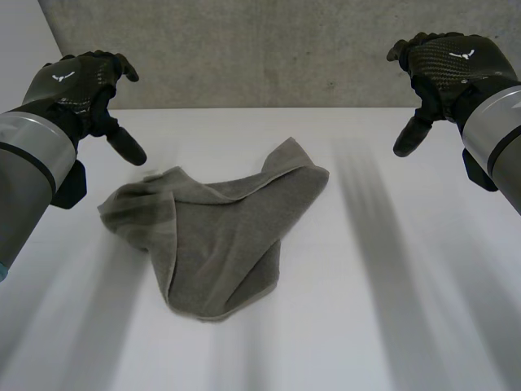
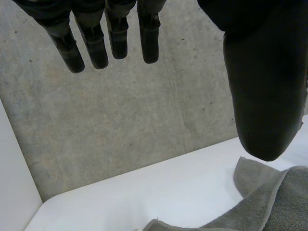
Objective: Fold the towel.
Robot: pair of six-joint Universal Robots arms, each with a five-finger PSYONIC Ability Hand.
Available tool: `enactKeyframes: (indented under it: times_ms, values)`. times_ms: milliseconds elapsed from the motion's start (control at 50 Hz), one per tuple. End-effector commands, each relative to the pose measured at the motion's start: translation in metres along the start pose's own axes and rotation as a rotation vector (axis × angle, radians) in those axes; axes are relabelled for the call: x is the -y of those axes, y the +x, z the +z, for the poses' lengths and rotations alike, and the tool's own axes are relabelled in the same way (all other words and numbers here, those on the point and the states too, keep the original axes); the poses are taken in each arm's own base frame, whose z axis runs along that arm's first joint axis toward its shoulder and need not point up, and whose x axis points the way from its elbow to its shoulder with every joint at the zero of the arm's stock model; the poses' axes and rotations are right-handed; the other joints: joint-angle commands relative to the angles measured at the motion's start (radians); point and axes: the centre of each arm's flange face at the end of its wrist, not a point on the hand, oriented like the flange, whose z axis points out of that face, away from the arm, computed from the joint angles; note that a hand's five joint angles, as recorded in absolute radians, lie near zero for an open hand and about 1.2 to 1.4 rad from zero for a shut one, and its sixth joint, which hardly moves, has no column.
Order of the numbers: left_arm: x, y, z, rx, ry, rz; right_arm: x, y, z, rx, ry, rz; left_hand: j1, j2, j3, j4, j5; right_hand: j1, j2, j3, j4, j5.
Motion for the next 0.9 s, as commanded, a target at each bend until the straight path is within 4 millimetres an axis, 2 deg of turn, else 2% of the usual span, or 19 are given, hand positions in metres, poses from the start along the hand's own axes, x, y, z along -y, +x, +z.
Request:
enactKeyframes:
  times_ms: [20,140,180,220,300,340,400,440,460,500,520,540,560,600,620,660,720,760,900]
  values:
    - [0.0,0.0,0.0,0.0,-0.001,0.0,0.0,0.0,0.0,0.003,-0.001,0.0,-0.071,-0.057,-0.061,-0.07,-0.035,-0.039,-0.057,-0.066,-0.074,-0.057]
    - [-0.005,0.004,-0.004,-0.05,-0.02,0.011,-0.007,-0.012,-0.008,0.097,-0.048,-0.08,-0.079,-0.066,-0.07,-0.079,-0.044,-0.039,-0.057,-0.066,-0.074,-0.057]
    - [-0.005,0.008,-0.007,-0.093,-0.024,0.014,-0.014,-0.019,-0.011,0.16,-0.085,-0.143,-0.076,-0.063,-0.067,-0.076,-0.041,-0.039,-0.057,-0.066,-0.074,-0.057]
    - [-0.016,0.016,-0.015,-0.216,-0.062,0.028,-0.033,-0.032,-0.017,0.298,-0.168,-0.237,-0.074,-0.06,-0.064,-0.073,-0.038,-0.039,-0.057,-0.066,-0.074,-0.057]
    - [-0.03,0.018,-0.018,-0.329,-0.101,0.088,-0.048,-0.041,-0.025,0.409,-0.238,-0.262,-0.074,-0.06,-0.064,-0.073,-0.038,-0.039,-0.057,-0.066,-0.074,-0.057]
    - [-0.048,0.007,-0.016,-0.383,-0.143,0.174,-0.065,-0.05,-0.03,0.485,-0.31,-0.245,-0.071,-0.057,-0.061,-0.07,-0.035,-0.039,-0.057,-0.066,-0.074,-0.057]
    - [-0.057,0.001,-0.016,-0.405,-0.161,0.215,-0.076,-0.056,-0.031,0.519,-0.346,-0.242,-0.071,-0.057,-0.061,-0.07,-0.035,-0.039,-0.057,-0.066,-0.074,-0.057]
    - [-0.079,-0.002,-0.018,-0.457,-0.21,0.286,-0.095,-0.075,-0.036,0.591,-0.395,-0.245,-0.065,-0.051,-0.055,-0.064,-0.029,-0.035,-0.054,-0.062,-0.07,-0.053]
    - [-0.079,-0.002,-0.018,-0.457,-0.21,0.286,-0.095,-0.075,-0.036,0.591,-0.396,-0.245,-0.065,-0.051,-0.055,-0.064,-0.029,-0.035,-0.053,-0.061,-0.07,-0.052]
    - [-0.105,-0.004,-0.016,-0.489,-0.281,0.352,-0.116,-0.097,-0.041,0.655,-0.424,-0.258,-0.056,-0.042,-0.046,-0.056,-0.02,0.006,-0.012,-0.02,-0.029,-0.011]
    - [-0.105,-0.004,-0.016,-0.489,-0.282,0.352,-0.116,-0.097,-0.041,0.655,-0.424,-0.259,-0.056,-0.042,-0.046,-0.056,-0.02,0.007,-0.012,-0.02,-0.029,-0.011]
    - [-0.118,-0.007,-0.014,-0.499,-0.32,0.385,-0.129,-0.107,-0.04,0.676,-0.434,-0.263,-0.053,-0.04,-0.043,-0.053,-0.017,0.007,-0.012,-0.02,-0.029,-0.011]
    - [-0.118,-0.007,-0.014,-0.499,-0.32,0.385,-0.129,-0.107,-0.04,0.677,-0.434,-0.263,-0.053,-0.04,-0.043,-0.053,-0.017,0.007,-0.012,-0.02,-0.029,-0.011]
    - [-0.14,-0.011,-0.011,-0.524,-0.375,0.453,-0.149,-0.121,-0.039,0.698,-0.423,-0.268,-0.047,-0.034,-0.037,-0.047,-0.011,0.024,0.006,-0.003,-0.011,0.006]
    - [-0.14,-0.011,-0.011,-0.524,-0.375,0.454,-0.149,-0.121,-0.039,0.699,-0.422,-0.268,-0.047,-0.034,-0.037,-0.047,-0.011,0.024,0.006,-0.002,-0.011,0.007]
    - [-0.157,-0.015,-0.01,-0.543,-0.415,0.502,-0.16,-0.135,-0.039,0.707,-0.382,-0.264,-0.047,-0.034,-0.037,-0.047,-0.011,0.068,0.05,0.041,0.033,0.05]
    - [-0.163,-0.017,-0.01,-0.55,-0.429,0.518,-0.165,-0.141,-0.04,0.709,-0.368,-0.255,-0.047,-0.034,-0.037,-0.047,-0.011,0.086,0.067,0.059,0.051,0.068]
    - [-0.174,-0.017,-0.007,-0.561,-0.441,0.533,-0.17,-0.148,-0.038,0.704,-0.357,-0.226,-0.047,-0.034,-0.037,-0.047,-0.011,0.089,0.07,0.062,0.054,0.071]
    - [-0.188,-0.02,0.006,-0.537,-0.396,0.563,-0.176,-0.156,-0.036,0.697,-0.345,-0.183,-0.041,-0.028,-0.032,-0.041,-0.006,0.092,0.073,0.065,0.057,0.074]
